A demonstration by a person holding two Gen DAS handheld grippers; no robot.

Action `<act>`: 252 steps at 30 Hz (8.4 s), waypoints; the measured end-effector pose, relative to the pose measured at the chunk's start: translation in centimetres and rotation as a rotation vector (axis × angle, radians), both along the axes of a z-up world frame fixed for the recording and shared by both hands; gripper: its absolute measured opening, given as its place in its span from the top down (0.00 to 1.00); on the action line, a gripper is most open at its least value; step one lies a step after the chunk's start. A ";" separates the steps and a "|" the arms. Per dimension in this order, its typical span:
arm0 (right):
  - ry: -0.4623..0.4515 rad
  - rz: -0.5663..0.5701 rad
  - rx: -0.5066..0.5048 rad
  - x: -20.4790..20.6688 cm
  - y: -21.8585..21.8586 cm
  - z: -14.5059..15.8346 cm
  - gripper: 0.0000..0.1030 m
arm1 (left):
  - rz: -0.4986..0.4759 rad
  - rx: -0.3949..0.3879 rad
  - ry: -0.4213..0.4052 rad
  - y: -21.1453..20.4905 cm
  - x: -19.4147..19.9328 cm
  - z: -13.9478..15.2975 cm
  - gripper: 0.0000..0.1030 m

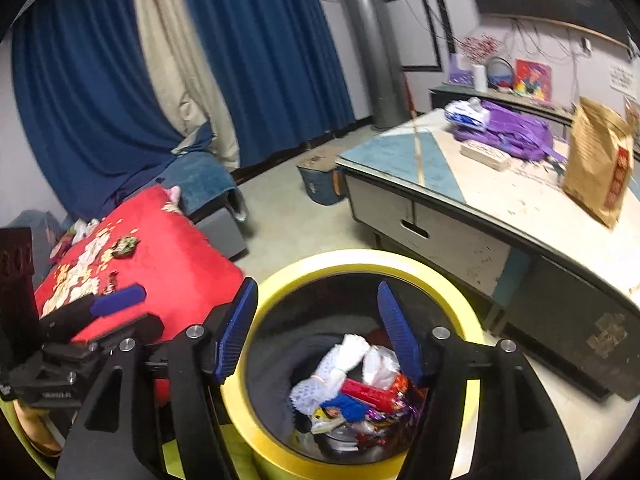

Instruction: Collect trash

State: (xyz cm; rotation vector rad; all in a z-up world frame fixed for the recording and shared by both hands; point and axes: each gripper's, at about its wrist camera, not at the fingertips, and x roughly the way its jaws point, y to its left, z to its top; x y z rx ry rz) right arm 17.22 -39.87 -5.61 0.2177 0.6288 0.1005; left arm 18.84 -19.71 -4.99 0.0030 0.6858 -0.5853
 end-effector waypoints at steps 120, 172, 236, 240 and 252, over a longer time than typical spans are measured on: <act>-0.044 0.125 -0.114 0.5 1.7 0.5 0.91 | 0.054 -0.146 -0.009 3.6 -1.9 3.3 0.77; 0.182 -0.005 -0.080 -2.4 -2.9 -7.1 0.84 | -0.112 -0.030 0.068 -7.1 2.0 -0.7 0.58; -0.447 0.048 -0.217 -12.4 17.6 1.5 0.06 | 0.362 -0.006 -0.332 17.0 -12.4 2.9 0.10; -0.446 0.048 -0.216 -12.3 17.6 1.4 0.06 | 0.366 -0.008 -0.330 17.1 -12.3 3.0 0.10; -0.436 0.038 -0.212 -12.2 17.4 1.4 0.06 | 0.375 -0.010 -0.325 16.9 -12.1 3.1 0.10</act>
